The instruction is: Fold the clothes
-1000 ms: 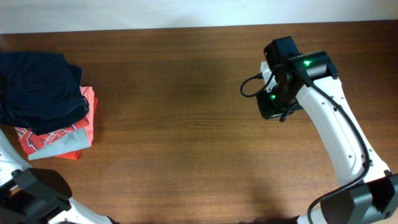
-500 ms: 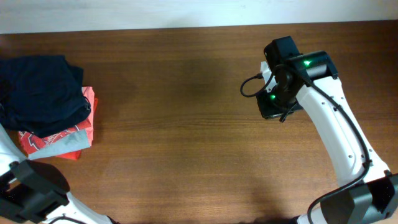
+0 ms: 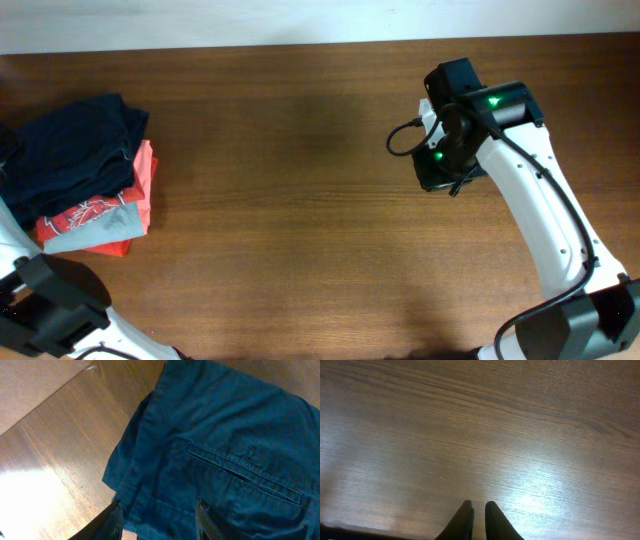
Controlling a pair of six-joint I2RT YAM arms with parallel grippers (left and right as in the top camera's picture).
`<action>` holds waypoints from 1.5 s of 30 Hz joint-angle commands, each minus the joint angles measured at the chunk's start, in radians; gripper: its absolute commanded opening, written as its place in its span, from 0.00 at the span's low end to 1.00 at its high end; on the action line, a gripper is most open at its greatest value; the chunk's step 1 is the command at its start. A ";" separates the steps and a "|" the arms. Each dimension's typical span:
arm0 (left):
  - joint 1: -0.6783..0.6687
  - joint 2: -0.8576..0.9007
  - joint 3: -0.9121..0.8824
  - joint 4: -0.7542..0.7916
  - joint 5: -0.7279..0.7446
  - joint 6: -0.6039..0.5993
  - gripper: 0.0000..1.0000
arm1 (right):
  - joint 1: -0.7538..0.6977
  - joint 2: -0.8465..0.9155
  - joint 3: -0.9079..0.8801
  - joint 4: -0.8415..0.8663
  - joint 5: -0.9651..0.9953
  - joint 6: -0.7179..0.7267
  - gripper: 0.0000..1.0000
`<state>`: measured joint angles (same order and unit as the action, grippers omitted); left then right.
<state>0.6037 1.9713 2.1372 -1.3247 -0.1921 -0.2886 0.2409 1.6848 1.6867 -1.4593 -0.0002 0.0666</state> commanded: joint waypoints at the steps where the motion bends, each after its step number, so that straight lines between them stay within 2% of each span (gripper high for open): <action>1: 0.008 0.000 0.005 -0.002 0.005 -0.002 0.47 | -0.006 -0.024 0.008 -0.003 0.008 -0.006 0.15; 4: 0.007 -0.001 0.005 -0.003 0.079 0.013 0.47 | -0.006 -0.024 0.008 -0.002 0.008 -0.006 0.15; 9: -0.036 -0.008 0.005 0.030 0.232 0.149 0.47 | -0.007 -0.024 0.008 0.051 -0.055 -0.006 0.16; 12: -0.124 -0.027 0.005 0.060 0.383 0.312 0.50 | -0.007 -0.024 0.008 0.144 -0.114 -0.006 0.43; 13: -0.153 -0.032 0.005 0.062 0.411 0.344 0.52 | -0.007 -0.024 0.008 0.171 -0.121 -0.006 0.56; 15: -0.220 -0.038 0.005 0.065 0.425 0.377 0.53 | -0.007 -0.024 0.008 0.220 -0.124 -0.006 0.63; 16: -0.256 -0.039 0.005 0.064 0.425 0.393 0.53 | -0.007 -0.024 0.008 0.246 -0.124 -0.006 0.71; 17: -0.292 -0.039 0.005 0.064 0.425 0.406 0.53 | -0.007 -0.024 0.008 0.268 -0.124 -0.006 0.82; 18: -0.323 -0.039 0.005 0.064 0.425 0.417 0.53 | -0.007 -0.024 0.008 0.290 -0.124 -0.007 0.98; 19: -0.393 -0.039 0.005 0.067 0.420 0.419 0.54 | -0.007 -0.024 0.008 0.340 -0.122 -0.011 0.99; 21: -0.450 -0.039 0.005 0.074 0.411 0.418 0.60 | -0.013 -0.023 0.008 0.402 -0.120 -0.020 0.99; 23: -0.501 -0.038 0.005 0.084 0.377 0.418 0.99 | -0.021 -0.023 0.008 0.449 -0.121 -0.027 0.99; 27: -0.563 -0.038 0.005 0.074 0.352 0.417 0.99 | -0.051 -0.023 0.008 0.479 -0.119 -0.026 0.99; 34: -0.581 -0.054 0.005 -0.042 0.352 0.418 0.99 | -0.104 -0.060 0.008 0.329 -0.108 -0.021 0.99; 40: -0.581 -0.139 0.005 -0.135 0.348 0.418 0.99 | -0.104 -0.193 -0.017 0.251 -0.024 -0.003 0.99; 45: -0.584 -0.251 -0.034 -0.156 0.357 0.418 0.99 | -0.104 -0.415 -0.193 0.320 -0.003 0.022 0.99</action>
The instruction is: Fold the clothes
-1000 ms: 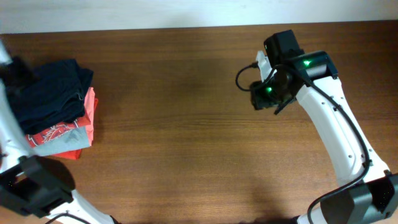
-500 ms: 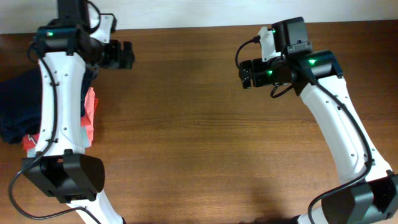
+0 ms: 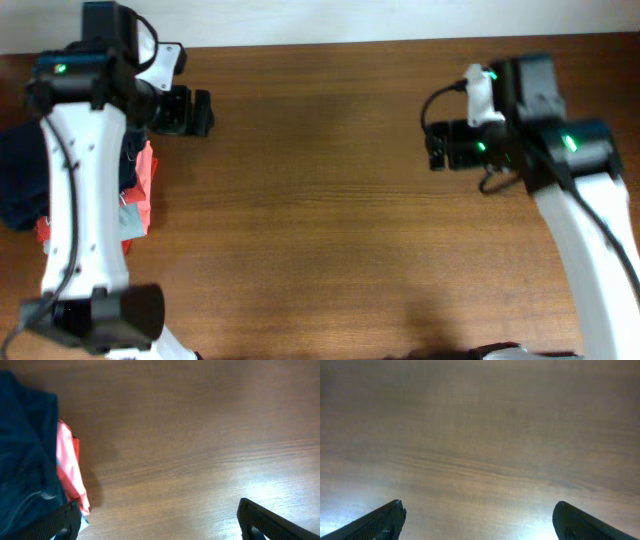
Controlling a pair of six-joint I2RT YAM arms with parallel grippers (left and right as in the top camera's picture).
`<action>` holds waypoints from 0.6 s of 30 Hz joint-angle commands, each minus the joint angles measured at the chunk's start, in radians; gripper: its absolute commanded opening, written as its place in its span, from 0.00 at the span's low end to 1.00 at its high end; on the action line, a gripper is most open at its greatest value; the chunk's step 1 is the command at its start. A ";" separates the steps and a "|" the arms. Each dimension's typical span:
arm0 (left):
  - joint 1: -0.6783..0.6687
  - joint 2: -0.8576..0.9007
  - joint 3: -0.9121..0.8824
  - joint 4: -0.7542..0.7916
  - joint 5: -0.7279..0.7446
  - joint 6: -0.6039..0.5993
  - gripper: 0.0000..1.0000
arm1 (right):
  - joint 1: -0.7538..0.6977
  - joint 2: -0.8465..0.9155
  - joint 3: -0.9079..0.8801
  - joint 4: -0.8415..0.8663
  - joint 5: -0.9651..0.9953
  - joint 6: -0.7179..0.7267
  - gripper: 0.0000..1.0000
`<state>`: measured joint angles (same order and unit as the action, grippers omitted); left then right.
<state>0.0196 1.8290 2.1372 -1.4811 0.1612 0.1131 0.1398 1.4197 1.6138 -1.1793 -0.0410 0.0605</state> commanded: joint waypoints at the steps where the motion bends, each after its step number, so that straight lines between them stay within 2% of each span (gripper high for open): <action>1: 0.000 -0.134 -0.056 0.005 0.003 0.016 0.99 | -0.003 -0.194 -0.166 0.059 0.039 0.031 0.99; 4: 0.000 -0.255 -0.183 0.065 0.003 0.016 0.99 | -0.003 -0.347 -0.319 0.114 0.042 0.034 0.99; 8: 0.000 -0.472 -0.453 0.222 -0.001 0.034 0.99 | -0.003 -0.543 -0.500 0.170 0.054 0.034 0.99; 13: 0.001 -0.788 -0.829 0.447 -0.013 0.061 0.99 | -0.003 -0.719 -0.606 0.170 0.053 0.035 0.99; 18: 0.001 -1.022 -1.079 0.589 -0.031 0.061 0.99 | -0.003 -0.791 -0.635 0.138 0.053 0.053 0.99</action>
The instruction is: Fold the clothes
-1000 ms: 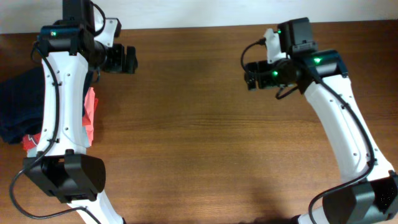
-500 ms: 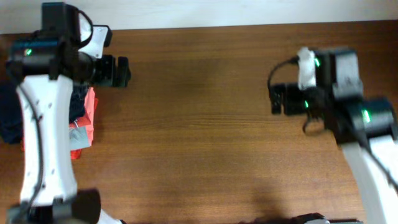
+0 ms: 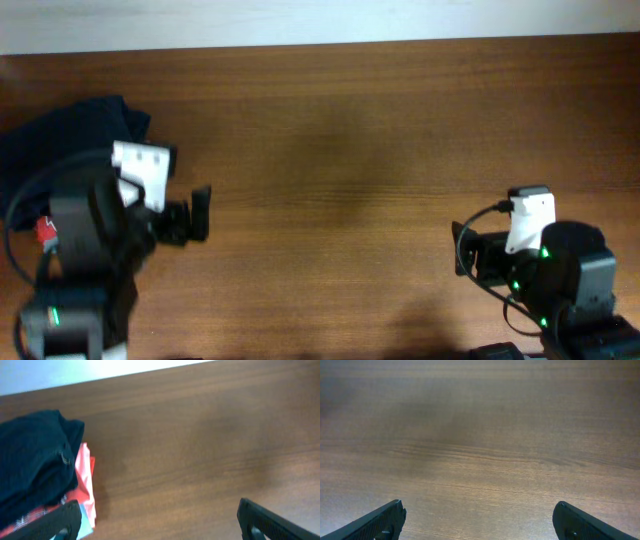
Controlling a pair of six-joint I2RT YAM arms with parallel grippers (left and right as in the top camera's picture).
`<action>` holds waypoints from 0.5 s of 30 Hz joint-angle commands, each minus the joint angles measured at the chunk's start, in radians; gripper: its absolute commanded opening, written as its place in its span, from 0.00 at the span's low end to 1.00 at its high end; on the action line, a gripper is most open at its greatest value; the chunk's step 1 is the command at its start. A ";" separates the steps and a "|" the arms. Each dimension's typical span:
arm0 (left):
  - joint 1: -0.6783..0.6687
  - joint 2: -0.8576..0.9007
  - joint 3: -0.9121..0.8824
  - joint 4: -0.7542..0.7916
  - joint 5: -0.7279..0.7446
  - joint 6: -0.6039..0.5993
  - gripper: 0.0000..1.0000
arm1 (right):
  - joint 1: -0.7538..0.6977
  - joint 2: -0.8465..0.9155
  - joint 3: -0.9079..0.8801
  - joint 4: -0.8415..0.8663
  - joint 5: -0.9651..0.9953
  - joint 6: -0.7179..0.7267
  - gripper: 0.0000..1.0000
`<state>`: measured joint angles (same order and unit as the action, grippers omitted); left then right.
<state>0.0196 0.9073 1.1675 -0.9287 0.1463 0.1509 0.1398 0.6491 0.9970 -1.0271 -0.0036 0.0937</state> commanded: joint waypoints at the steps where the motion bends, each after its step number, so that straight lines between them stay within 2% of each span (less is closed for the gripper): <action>1: 0.001 -0.139 -0.148 0.059 -0.016 0.024 0.99 | -0.003 -0.021 -0.018 -0.023 0.016 0.019 0.99; 6: 0.001 -0.227 -0.220 0.010 -0.016 0.023 0.99 | -0.003 -0.018 -0.018 -0.032 0.016 0.019 0.99; 15: 0.001 -0.229 -0.220 -0.145 -0.015 0.023 0.99 | -0.003 -0.018 -0.018 -0.032 0.016 0.019 0.99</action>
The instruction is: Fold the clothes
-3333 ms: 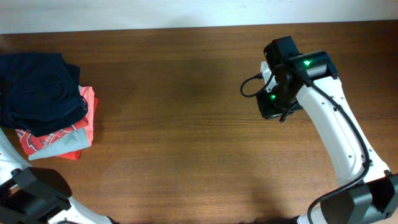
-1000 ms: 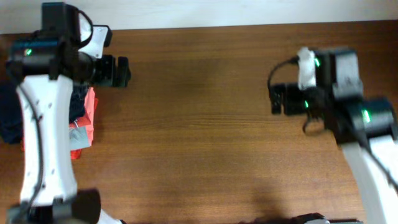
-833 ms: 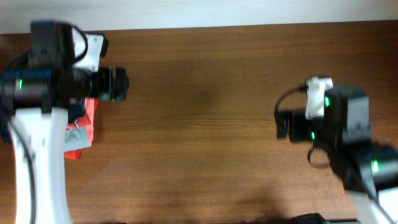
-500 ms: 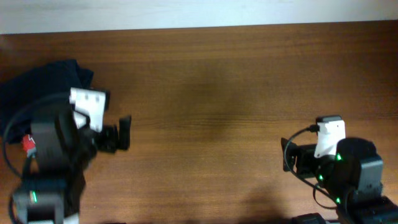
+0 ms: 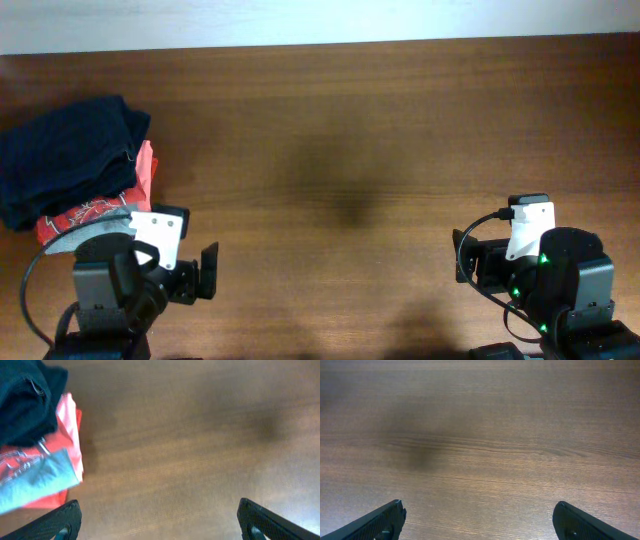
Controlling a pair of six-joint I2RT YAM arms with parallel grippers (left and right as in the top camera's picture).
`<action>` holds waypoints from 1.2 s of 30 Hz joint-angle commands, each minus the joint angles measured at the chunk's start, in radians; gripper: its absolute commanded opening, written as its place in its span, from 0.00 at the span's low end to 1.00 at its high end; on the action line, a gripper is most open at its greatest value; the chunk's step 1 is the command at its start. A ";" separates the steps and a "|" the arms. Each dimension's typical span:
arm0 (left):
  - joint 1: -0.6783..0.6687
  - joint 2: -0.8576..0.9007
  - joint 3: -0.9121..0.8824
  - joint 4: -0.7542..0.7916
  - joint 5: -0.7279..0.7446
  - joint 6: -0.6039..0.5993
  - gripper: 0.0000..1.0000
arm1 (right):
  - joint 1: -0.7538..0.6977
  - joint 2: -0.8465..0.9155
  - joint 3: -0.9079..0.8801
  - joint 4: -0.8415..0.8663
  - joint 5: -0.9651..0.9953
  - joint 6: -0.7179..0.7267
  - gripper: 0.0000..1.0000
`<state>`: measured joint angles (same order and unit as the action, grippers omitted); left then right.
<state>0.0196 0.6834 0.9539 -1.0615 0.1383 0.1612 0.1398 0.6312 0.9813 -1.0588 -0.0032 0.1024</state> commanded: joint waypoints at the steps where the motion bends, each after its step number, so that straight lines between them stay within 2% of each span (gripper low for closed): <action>1: 0.001 -0.005 -0.007 -0.018 -0.008 0.013 0.99 | -0.003 0.000 -0.002 0.000 0.015 0.011 0.99; 7: 0.001 -0.005 -0.007 -0.032 -0.008 0.013 0.99 | -0.006 -0.009 -0.006 -0.001 0.015 0.011 0.99; 11: 0.001 -0.005 -0.007 -0.032 -0.008 0.013 0.99 | -0.034 -0.076 -0.015 -0.018 0.024 0.003 0.99; 14: 0.001 -0.005 -0.007 -0.032 -0.008 0.013 0.99 | -0.071 -0.163 -0.055 -0.012 0.023 0.003 0.99; 19: 0.001 -0.005 -0.007 -0.032 -0.007 0.013 0.99 | -0.104 -0.357 -0.211 0.092 0.023 0.003 0.99; 24: 0.001 -0.005 -0.007 -0.032 -0.007 0.013 0.99 | -0.104 -0.520 -0.412 0.278 0.022 0.003 0.99; 28: 0.001 -0.005 -0.007 -0.032 -0.008 0.013 0.99 | -0.121 -0.612 -0.600 0.515 0.015 0.003 0.99; 36: 0.001 -0.005 -0.007 -0.032 -0.007 0.013 1.00 | -0.143 -0.628 -0.835 0.952 0.016 -0.040 0.99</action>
<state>0.0196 0.6834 0.9497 -1.0966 0.1383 0.1612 0.0067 0.0154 0.2096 -0.2016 0.0036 0.0963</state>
